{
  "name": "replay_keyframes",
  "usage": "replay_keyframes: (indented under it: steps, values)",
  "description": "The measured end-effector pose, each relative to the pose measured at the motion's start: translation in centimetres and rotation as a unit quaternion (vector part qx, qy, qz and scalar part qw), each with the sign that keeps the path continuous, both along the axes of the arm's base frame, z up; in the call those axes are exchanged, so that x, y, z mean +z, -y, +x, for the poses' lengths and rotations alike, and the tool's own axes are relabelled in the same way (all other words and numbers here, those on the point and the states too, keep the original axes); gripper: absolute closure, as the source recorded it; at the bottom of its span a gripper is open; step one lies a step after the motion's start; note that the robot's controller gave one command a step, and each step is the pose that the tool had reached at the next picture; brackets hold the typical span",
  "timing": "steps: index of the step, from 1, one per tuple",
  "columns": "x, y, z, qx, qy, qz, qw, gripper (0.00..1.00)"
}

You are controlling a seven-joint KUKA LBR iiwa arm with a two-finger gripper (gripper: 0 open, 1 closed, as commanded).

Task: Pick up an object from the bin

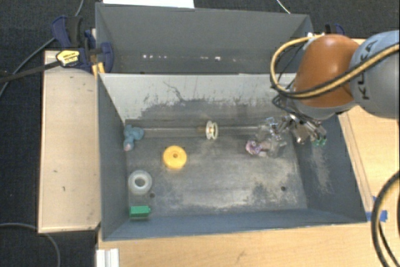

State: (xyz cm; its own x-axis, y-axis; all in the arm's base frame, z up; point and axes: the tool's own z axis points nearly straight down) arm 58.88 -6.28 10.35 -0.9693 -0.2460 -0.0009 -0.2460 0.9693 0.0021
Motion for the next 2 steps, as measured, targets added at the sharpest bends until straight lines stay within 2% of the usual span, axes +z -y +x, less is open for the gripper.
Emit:
replay_keyframes:
  steps: [2]
  values:
    - [4.1, 0.0, 0.3, 0.000, 0.0056, -0.001, 1.0000, 1.00]
